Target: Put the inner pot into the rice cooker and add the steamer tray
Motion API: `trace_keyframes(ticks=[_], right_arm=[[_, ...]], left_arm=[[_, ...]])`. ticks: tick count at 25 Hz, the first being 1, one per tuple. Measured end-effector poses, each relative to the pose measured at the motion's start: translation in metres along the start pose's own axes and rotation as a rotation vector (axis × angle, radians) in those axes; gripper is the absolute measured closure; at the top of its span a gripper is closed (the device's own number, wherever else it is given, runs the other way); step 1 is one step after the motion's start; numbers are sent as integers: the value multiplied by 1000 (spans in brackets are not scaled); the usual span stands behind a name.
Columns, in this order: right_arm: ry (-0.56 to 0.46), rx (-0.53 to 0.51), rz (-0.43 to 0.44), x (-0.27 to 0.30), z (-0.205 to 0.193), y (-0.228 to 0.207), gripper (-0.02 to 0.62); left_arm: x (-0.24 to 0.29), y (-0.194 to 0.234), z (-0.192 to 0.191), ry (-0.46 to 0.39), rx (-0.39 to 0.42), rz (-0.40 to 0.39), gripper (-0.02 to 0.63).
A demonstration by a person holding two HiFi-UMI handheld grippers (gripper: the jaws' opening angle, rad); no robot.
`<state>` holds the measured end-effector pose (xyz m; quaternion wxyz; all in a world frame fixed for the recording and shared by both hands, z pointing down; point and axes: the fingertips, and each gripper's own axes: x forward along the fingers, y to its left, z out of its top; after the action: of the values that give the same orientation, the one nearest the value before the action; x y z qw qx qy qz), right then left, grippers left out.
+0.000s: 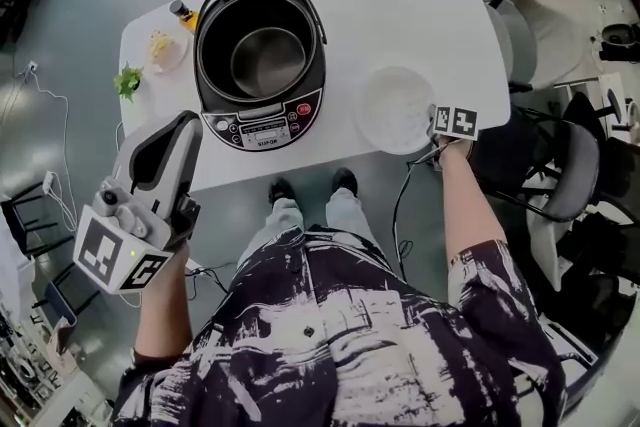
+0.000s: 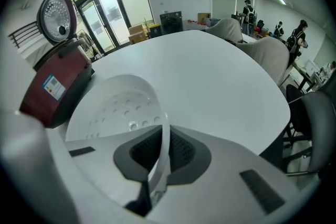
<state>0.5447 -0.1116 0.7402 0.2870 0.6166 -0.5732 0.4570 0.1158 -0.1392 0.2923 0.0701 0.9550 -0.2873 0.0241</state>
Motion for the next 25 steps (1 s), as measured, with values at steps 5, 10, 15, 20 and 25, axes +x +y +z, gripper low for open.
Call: trace_keyframes(ticks=[5, 10, 15, 20, 25], right_arm=[[11, 58, 15, -17, 6, -1, 592], [3, 50, 51, -58, 34, 13, 592], [-99, -26, 173, -113, 105, 72, 592], [-253, -140, 341, -167, 184, 181, 592], [-264, -239, 406, -167, 220, 277, 592]], left_arm=[[-5, 0, 3, -19, -3, -5, 601], [-12, 3, 9, -56, -10, -18, 601], [-21, 5, 15, -107, -18, -30, 601], [-38, 10, 23, -138, -11, -20, 601], [-59, 18, 30, -152, -6, 6, 601]])
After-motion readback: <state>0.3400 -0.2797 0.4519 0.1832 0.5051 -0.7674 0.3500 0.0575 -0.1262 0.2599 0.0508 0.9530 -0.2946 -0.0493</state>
